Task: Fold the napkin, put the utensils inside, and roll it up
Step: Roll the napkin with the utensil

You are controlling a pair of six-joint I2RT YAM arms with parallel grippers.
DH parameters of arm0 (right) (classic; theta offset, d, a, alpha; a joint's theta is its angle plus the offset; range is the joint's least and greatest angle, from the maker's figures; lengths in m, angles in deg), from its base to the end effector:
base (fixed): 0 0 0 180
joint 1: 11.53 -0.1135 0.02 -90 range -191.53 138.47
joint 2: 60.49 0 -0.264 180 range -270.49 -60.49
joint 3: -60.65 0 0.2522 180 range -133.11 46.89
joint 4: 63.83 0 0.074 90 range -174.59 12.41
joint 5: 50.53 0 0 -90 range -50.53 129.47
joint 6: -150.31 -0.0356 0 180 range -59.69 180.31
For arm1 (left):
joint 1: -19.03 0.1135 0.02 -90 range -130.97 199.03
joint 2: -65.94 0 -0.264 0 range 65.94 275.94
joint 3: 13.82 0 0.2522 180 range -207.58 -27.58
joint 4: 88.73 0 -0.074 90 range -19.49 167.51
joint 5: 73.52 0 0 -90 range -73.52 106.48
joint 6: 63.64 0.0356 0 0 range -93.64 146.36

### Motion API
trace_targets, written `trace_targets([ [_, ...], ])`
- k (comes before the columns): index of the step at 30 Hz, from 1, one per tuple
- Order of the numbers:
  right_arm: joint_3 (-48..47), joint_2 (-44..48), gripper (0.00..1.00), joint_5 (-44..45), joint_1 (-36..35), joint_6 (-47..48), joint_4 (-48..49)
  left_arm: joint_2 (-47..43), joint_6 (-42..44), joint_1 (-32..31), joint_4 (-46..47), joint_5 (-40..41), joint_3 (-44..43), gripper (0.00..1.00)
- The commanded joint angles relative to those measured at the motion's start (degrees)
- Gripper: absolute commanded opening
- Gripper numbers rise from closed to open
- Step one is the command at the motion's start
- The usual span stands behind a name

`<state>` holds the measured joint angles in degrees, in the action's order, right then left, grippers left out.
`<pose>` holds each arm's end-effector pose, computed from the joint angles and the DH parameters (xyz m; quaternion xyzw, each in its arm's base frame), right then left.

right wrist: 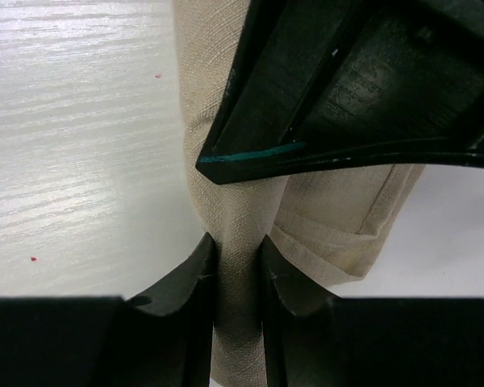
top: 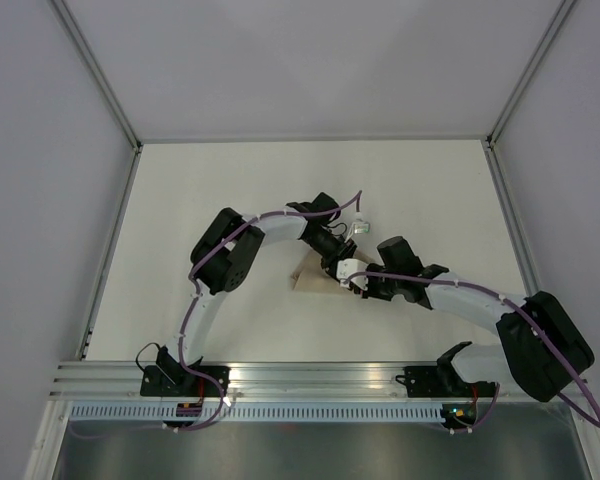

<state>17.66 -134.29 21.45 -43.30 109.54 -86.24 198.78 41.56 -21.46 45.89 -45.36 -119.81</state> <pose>0.1876 0.1292 0.1515 -0.6462 0.6806 0.0996 0.3305 0.3236 -0.3175 0.1067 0.4661 0.7124 -0.5244 0.0182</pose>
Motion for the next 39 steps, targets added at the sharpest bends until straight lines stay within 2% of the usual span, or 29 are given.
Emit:
trace_targets([
  [1,-3.4,-2.5,0.16,1.8,0.3,-0.7,-4.6,-4.7,-0.3,-0.4,0.6,11.1,1.7,0.41],
  [4,-4.8,-3.4,0.15,0.4,0.9,-1.1,-8.0,-8.1,-2.1,-0.2,4.4,14.1,3.2,0.48],
  [11,-9.6,-7.4,0.15,-2.5,3.6,-1.1,-15.3,-16.2,-5.3,1.8,12.5,21.3,7.8,0.52],
  [18,-18.2,-16.5,0.15,-9.1,8.1,0.2,-25.1,-30.1,-12.6,5.9,29.6,32.7,22.0,0.54],
  [19,-20.6,-19.1,0.15,-11.1,8.7,1.0,-27.8,-31.6,-13.9,5.9,33.2,36.4,23.5,0.55],
  [26,-33.9,-34.1,0.15,-16.3,14.2,5.3,-40.9,-43.0,-17.9,5.7,47.3,41.1,37.3,0.55],
  [29,-39.0,-40.3,0.15,-18.0,15.2,7.2,-45.8,-46.4,-16.4,3.8,51.4,43.5,42.9,0.57],
  [32,-43.1,-45.4,0.16,-18.8,15.9,8.5,-49.7,-47.6,-10.9,-2.9,53.6,50.0,46.7,0.58],
  [36,-47.8,-50.8,0.16,-18.9,16.7,10.3,-53.1,-45.9,-3.2,-10.5,57.1,61.1,49.0,0.59],
  [39,-50.5,-53.1,0.16,-19.8,17.4,10.7,-55.2,-43.1,1.2,-14.7,58.2,65.5,49.0,0.6],
])
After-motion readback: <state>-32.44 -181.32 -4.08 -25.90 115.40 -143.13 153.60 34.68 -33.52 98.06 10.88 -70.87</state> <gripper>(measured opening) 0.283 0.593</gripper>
